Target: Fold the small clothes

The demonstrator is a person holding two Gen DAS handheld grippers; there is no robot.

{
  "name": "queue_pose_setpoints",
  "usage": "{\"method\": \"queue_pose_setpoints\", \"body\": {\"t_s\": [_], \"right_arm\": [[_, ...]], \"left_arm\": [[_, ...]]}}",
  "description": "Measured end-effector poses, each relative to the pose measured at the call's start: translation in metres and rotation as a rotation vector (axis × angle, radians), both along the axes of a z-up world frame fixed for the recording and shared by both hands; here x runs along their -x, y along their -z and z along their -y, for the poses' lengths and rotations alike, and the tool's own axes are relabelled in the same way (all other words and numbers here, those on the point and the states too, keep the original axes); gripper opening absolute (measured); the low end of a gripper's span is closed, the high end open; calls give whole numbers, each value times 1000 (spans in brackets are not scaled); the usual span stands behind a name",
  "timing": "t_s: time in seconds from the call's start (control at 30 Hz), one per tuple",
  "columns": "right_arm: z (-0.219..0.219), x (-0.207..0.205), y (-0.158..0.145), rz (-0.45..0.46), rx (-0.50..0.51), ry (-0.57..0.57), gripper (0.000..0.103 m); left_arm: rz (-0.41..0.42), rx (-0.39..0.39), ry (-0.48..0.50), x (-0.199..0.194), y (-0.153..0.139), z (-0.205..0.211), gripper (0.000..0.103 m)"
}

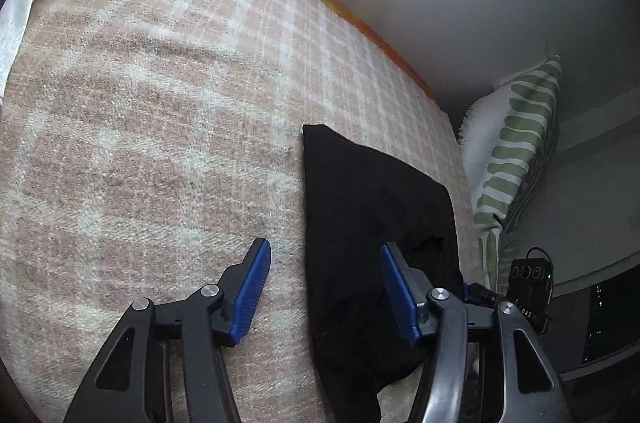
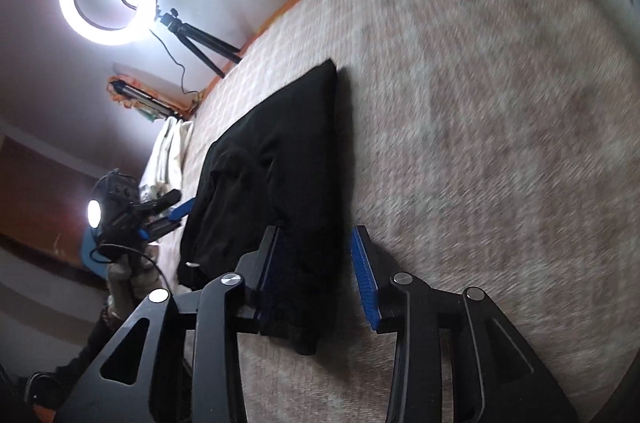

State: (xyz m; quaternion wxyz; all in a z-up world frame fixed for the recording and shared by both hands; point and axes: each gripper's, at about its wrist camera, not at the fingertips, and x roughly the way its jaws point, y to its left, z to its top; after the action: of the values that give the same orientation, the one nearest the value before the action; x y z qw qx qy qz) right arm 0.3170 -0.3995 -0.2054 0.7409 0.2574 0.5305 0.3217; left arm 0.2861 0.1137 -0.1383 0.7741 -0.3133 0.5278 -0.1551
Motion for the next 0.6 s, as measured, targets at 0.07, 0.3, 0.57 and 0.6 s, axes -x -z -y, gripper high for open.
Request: {"method": "queue_pose_setpoints", "body": {"t_s": [0.07, 0.3, 0.57, 0.6], "right_arm": [[-4, 0, 4, -2, -13, -2, 36], [-32, 9, -18, 113, 142, -31, 38], [-31, 45, -31, 118, 195, -31, 40], [-24, 52, -30, 101, 168, 0, 43]], "left_arm": [[-3, 3, 1, -4, 1, 1, 59], [1, -39, 19, 5, -3, 5, 58], [-44, -9, 42, 60, -13, 3, 60], [-49, -11, 58, 72, -15, 6, 60]]}}
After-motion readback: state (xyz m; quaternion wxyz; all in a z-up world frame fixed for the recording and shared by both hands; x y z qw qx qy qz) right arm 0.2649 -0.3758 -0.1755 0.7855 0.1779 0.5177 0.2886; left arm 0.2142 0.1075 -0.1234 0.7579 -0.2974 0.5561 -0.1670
